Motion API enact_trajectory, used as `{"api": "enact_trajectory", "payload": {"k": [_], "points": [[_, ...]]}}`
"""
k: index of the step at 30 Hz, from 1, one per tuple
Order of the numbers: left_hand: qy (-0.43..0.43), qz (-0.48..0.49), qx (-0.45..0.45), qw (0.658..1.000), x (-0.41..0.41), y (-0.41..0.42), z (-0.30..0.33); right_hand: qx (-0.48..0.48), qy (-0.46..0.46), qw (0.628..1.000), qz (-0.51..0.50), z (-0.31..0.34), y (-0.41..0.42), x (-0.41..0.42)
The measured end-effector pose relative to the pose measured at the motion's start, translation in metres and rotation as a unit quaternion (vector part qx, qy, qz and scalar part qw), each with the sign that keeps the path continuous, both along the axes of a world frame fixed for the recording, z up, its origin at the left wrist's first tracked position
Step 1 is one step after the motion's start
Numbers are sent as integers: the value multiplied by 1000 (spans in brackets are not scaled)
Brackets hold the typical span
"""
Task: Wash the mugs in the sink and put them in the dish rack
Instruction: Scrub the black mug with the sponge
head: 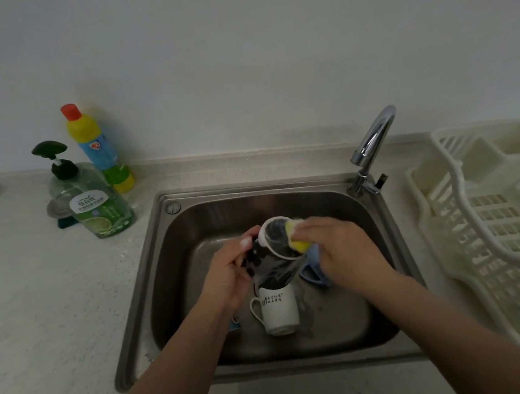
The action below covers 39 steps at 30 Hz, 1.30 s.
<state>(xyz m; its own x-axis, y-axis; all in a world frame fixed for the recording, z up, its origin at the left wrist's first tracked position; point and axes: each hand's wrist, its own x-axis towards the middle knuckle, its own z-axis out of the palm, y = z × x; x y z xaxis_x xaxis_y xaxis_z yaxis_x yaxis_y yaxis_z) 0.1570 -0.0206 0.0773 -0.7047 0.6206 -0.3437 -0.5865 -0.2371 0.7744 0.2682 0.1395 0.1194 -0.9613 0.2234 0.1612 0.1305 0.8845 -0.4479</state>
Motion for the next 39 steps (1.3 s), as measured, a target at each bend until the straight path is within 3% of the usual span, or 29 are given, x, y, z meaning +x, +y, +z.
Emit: {"api": "enact_trajectory", "payload": {"k": [2,6,11,16,20,25,30,35,39], "points": [[-6,-9,5,1000,3,4,2,-1,7,1000,-6,-2,-9,-14],[-26,30,-2,999,-4,1,-6,4,43,996,84,-3,-18,6],[8,0,-10,1000,-4,4,-8,4,-13,1000,5,-7,-4,-11],[-7,30,1,1000,-13,-1,-13,11,38,994,102,-4,-12,10],[9,-5,-17,1000,-8,3,-13,0,-6,1000,19,-8,7,-11],[-22,22,-14,999,-18,3,-17,-1,-19,995,94,-2,-9,-7],[9,-8,-44,999,-23,10,-22,-16,-30,999,14,-10,12,-30],[5,5,-23,1000,-34,13,-28,3,-25,996,85,-5,2,-23],[24,-13,-48,998,-35,17,-34,-3,-36,999,14,-12,23,-38]]}}
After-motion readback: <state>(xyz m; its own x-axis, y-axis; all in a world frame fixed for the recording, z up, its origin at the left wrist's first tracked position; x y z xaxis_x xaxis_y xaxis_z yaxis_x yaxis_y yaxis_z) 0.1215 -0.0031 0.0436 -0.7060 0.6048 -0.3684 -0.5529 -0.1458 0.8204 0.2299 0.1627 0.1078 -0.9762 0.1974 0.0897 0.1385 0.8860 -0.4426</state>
